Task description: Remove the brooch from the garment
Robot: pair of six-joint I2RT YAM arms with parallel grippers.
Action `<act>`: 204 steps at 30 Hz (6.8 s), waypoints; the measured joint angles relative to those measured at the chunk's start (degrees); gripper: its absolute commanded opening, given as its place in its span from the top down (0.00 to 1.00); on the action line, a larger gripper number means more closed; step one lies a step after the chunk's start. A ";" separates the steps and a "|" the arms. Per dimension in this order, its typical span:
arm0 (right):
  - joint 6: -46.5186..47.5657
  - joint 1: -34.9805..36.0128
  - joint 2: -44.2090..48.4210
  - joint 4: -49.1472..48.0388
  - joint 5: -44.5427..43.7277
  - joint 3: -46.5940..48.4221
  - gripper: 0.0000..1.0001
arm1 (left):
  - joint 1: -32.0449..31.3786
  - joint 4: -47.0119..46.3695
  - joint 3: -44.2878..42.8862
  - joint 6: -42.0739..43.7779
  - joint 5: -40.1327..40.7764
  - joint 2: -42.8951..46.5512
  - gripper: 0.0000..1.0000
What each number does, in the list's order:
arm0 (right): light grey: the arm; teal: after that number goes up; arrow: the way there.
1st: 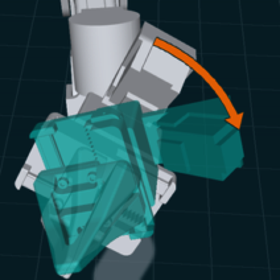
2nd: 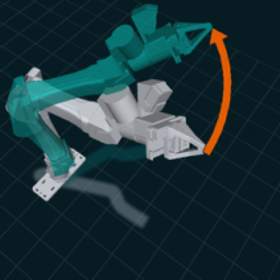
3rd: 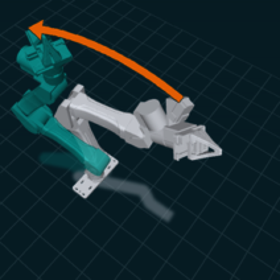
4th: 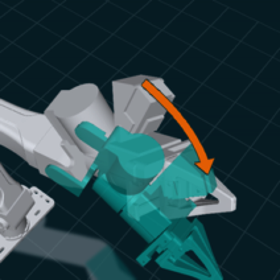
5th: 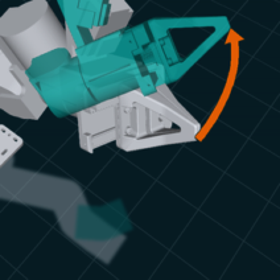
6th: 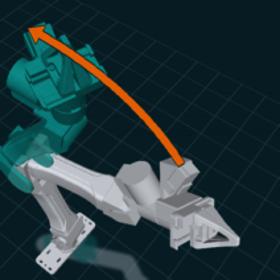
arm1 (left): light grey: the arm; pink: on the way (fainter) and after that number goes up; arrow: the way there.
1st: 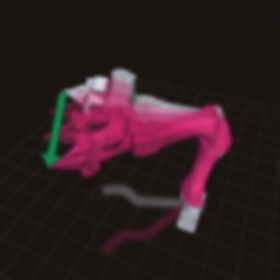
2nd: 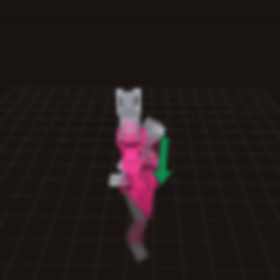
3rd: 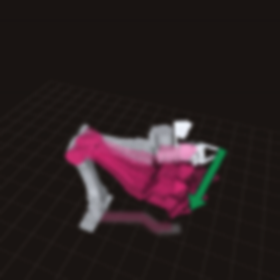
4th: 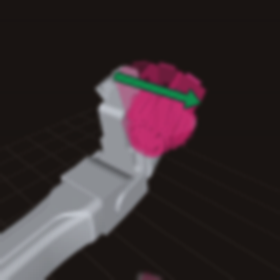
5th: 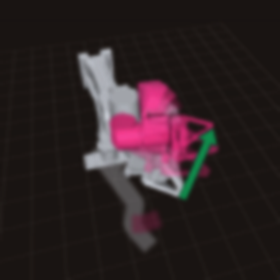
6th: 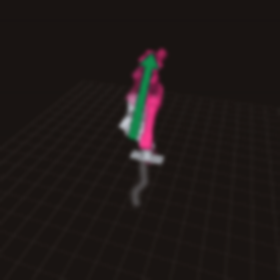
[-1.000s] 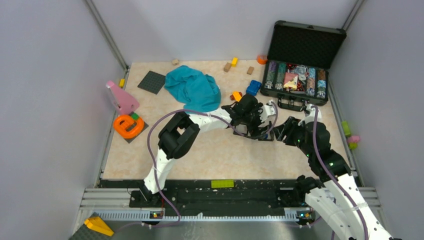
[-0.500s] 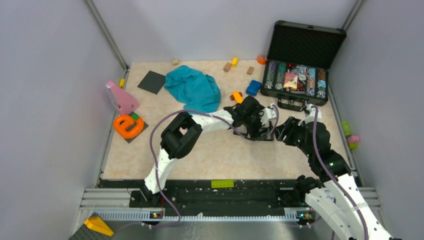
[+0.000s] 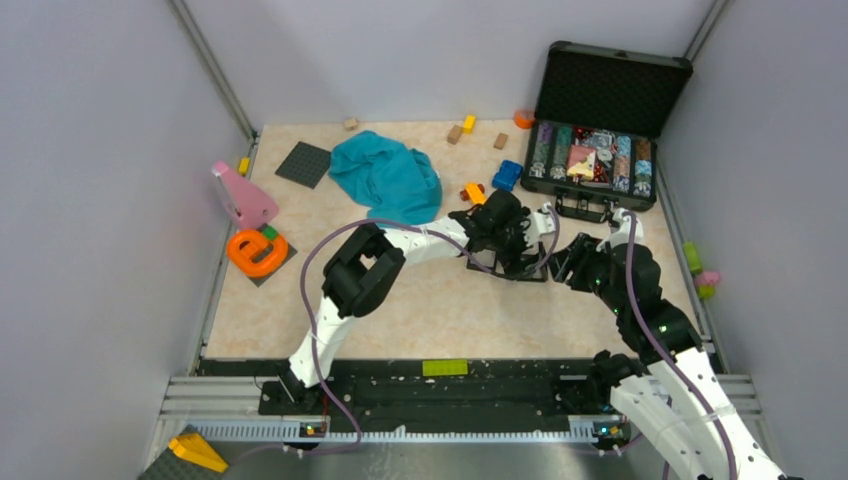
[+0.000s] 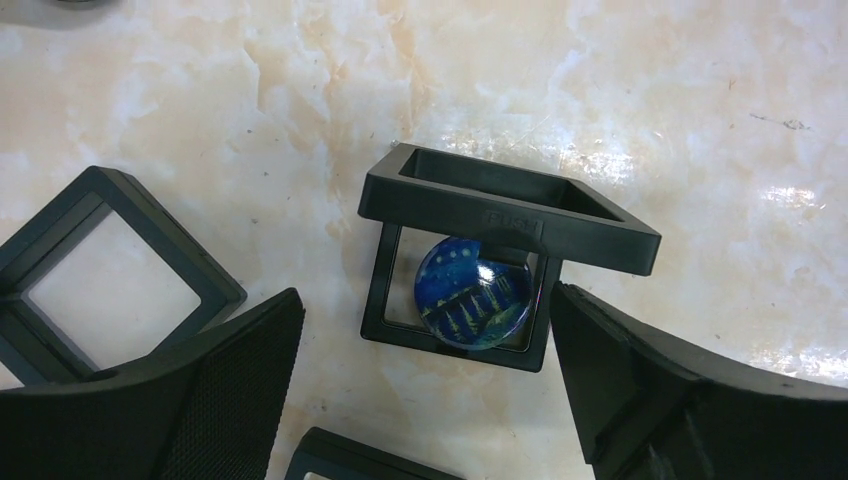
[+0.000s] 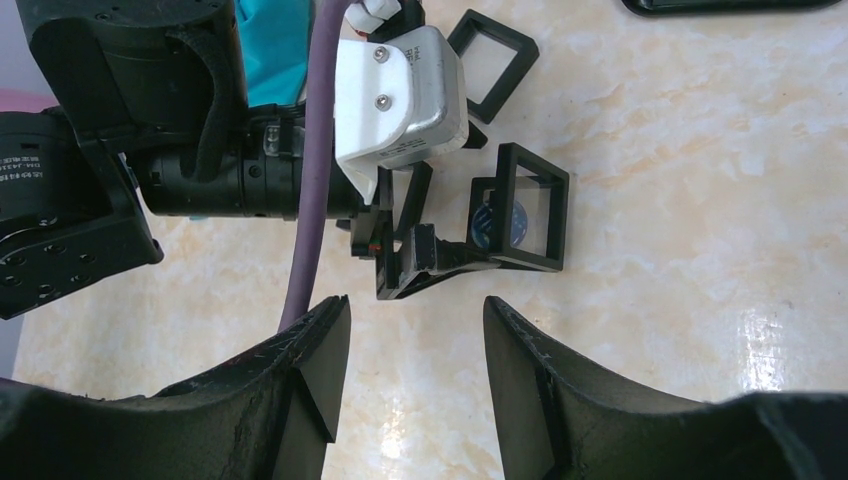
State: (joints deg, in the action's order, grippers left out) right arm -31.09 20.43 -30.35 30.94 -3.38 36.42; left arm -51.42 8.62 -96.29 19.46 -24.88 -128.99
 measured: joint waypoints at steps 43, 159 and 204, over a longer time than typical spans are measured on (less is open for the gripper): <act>2.49 0.00 -11.50 -12.59 10.49 1.62 0.45 | 17.33 12.81 32.30 -32.06 41.16 26.10 0.40; 21.51 6.10 -68.37 -6.86 13.11 96.56 1.00 | 38.69 31.28 -24.63 -14.45 59.10 50.99 1.00; -13.66 11.78 -92.76 -46.75 48.35 106.99 1.00 | -13.27 8.31 -36.81 -41.40 -4.02 28.76 1.00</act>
State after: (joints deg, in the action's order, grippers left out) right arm -44.75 32.21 -123.11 -15.81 44.97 143.41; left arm -64.69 16.93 -133.10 -21.93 -28.91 -100.22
